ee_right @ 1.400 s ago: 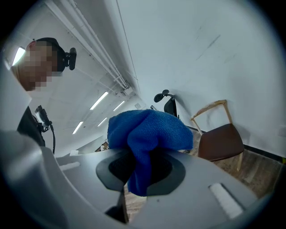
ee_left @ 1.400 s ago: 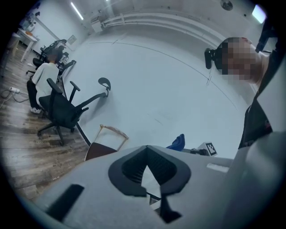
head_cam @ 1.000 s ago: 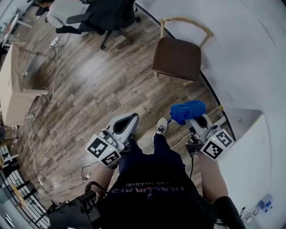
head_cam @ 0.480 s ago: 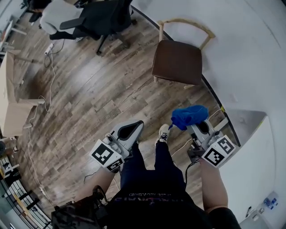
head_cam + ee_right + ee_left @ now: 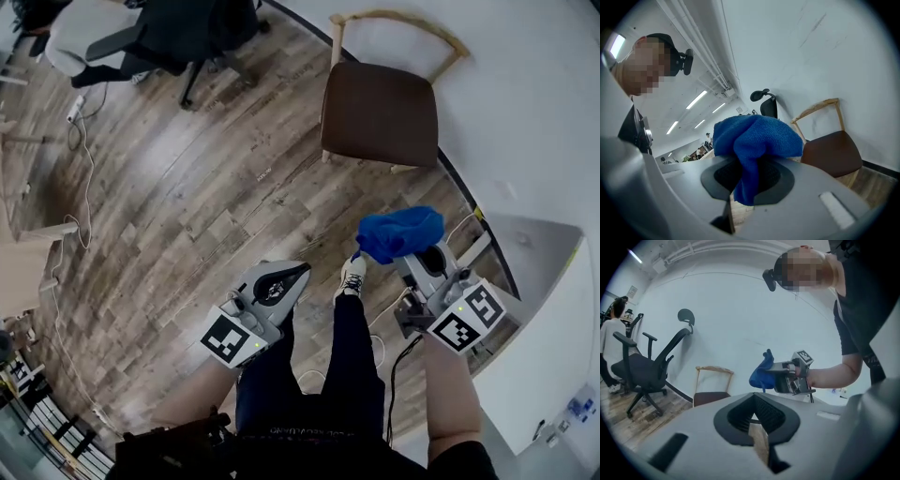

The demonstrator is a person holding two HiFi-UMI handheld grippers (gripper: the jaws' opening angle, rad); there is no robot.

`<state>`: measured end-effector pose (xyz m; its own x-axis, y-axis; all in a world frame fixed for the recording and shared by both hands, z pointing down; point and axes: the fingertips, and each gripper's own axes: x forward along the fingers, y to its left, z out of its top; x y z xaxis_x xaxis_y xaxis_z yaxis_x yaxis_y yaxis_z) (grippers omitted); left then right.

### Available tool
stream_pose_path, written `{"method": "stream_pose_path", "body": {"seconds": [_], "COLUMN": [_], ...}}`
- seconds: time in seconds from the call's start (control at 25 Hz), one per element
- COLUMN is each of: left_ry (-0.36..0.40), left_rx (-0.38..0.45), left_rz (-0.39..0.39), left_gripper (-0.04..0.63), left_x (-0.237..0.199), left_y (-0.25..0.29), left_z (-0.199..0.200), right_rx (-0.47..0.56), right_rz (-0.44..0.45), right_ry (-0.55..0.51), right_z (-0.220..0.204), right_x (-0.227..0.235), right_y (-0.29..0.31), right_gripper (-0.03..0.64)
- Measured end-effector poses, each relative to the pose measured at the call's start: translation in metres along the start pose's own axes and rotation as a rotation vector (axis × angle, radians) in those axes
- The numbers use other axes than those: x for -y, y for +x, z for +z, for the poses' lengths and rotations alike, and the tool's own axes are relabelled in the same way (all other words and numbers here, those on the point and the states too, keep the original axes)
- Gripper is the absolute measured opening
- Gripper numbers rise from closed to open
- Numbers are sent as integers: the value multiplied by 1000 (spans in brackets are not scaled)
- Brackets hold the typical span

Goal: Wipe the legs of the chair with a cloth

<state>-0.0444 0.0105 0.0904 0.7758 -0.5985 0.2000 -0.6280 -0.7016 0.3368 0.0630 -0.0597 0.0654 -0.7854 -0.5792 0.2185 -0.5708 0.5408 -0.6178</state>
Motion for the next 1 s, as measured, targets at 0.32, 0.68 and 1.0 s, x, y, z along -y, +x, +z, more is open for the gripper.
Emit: {"method": "stream_pose_path", "body": {"seconds": [0.32, 0.68, 1.0], "left_ry": [84, 140, 51], "left_rx": [25, 39, 169], "left_rz": [30, 57, 52], "left_gripper": [0, 0, 0], "left_x": [-84, -156, -218], "left_y": [19, 45, 81], "left_z": [-87, -212, -261], "right_rx": [-57, -134, -145], "right_rz": [-3, 14, 19], "right_ry": [-39, -119, -149], "right_z": [-76, -170, -226], "right_x": [81, 168, 241], "right_y": [77, 149, 201], "right_gripper": [64, 64, 64]}}
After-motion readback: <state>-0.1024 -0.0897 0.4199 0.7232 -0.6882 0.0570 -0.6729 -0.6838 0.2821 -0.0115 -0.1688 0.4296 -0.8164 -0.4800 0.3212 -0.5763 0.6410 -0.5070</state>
